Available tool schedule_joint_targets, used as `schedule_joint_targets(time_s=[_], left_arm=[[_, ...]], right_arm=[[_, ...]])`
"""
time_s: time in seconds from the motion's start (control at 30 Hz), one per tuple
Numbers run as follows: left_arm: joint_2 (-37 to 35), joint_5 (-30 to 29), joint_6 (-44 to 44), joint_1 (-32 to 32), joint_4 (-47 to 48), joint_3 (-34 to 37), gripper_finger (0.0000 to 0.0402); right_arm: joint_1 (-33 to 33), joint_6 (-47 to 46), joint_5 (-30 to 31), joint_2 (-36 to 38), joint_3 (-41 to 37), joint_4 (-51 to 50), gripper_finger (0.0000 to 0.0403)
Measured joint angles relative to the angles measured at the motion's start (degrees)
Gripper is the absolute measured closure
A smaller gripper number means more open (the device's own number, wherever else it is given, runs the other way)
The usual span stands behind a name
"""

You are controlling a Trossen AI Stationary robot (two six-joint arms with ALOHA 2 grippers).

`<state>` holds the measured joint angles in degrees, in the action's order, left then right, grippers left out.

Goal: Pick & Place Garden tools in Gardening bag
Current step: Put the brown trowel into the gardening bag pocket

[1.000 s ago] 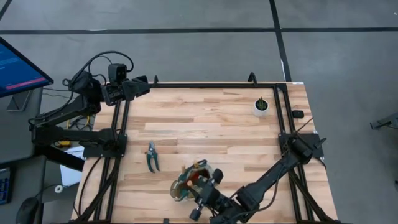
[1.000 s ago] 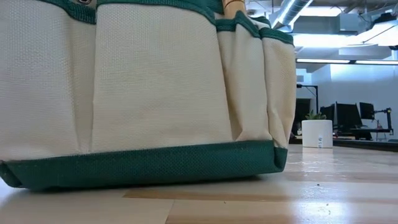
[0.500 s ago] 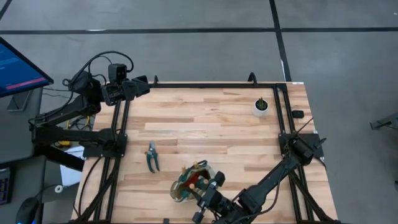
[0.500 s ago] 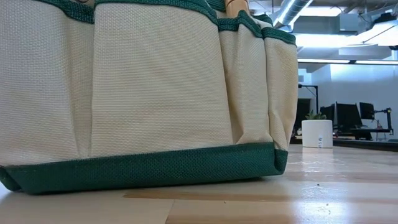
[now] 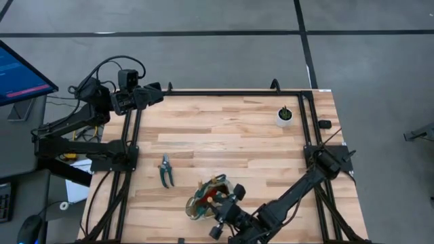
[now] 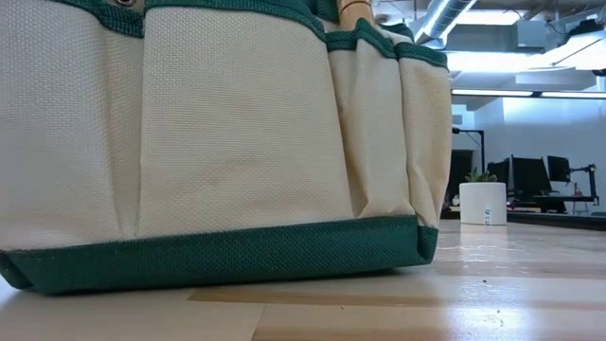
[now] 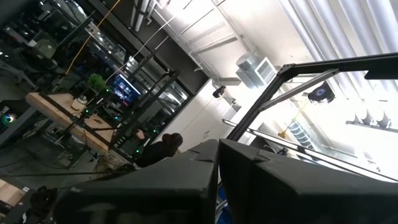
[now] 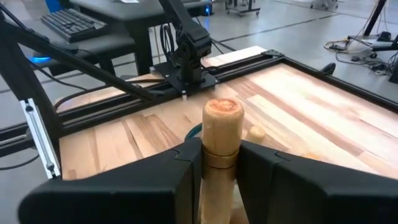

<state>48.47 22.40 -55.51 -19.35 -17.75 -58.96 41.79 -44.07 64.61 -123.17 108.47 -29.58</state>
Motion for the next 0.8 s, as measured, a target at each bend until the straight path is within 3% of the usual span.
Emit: schedule_joint_targets(time_s=[0.37,0.8], left_arm=[[0.0,0.05,0.0,0.0,-0.12,0.0,0.0399],[0.0,0.1,0.0,0.0,-0.12,0.0,0.0399]], right_arm=[[-1.47,0.49,-0.4,-4.71,0.0,4.95,0.0341],[-1.65,-2.55,-3.07,-7.2,0.02,3.55,0.0341]])
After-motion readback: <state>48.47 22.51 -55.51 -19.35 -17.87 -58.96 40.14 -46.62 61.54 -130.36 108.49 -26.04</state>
